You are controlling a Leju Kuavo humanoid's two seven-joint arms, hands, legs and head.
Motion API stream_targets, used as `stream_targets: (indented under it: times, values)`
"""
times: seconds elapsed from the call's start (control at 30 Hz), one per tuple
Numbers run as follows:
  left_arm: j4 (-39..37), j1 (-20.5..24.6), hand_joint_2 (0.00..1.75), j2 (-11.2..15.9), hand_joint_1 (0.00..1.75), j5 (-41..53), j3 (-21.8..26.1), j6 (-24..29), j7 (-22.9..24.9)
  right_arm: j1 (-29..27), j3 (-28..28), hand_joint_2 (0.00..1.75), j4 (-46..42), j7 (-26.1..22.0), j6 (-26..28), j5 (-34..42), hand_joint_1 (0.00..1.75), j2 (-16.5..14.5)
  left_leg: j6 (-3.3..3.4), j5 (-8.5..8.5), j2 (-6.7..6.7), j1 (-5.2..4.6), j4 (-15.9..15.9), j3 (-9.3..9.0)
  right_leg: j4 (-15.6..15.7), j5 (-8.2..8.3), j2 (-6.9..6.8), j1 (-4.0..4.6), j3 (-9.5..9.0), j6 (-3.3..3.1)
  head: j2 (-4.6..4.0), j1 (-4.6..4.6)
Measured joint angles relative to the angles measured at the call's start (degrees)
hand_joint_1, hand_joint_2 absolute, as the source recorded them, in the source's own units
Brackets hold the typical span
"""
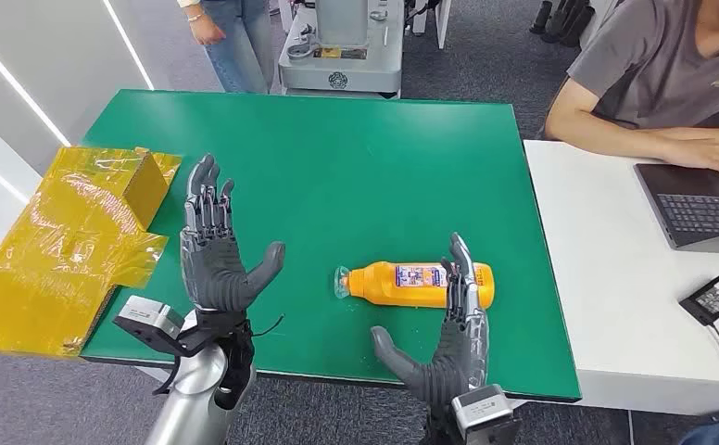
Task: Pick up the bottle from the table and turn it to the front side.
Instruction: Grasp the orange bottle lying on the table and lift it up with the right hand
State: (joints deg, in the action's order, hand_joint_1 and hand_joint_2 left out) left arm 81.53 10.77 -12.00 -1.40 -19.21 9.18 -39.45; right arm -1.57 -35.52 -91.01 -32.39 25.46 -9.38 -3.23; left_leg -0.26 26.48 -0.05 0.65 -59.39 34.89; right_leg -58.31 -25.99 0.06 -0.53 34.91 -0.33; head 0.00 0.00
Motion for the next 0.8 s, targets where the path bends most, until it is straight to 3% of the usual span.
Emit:
stream_targets:
  times: [0.57,0.8]
  values:
    - [0.0,0.0,1.75,0.0,0.0,0.4,0.0,-0.1,0.0,0.2,0.0,1.75,0.0,0.2,0.3,-0.2,0.0,0.0,0.0,0.0,0.0,0.0,0.0,0.0,0.0,0.0,0.0,0.0,0.0,0.0,0.0,0.0]
    - [0.0,0.0,1.75,0.1,0.0,0.6,0.0,-0.6,0.0,1.7,1.3,1.75,-0.6,3.6,2.4,-7.7,0.0,1.7,0.0,0.0,0.0,-0.01,0.0,0.0,0.0,0.0,0.0,0.0,-0.01,0.0,0.0,0.0]
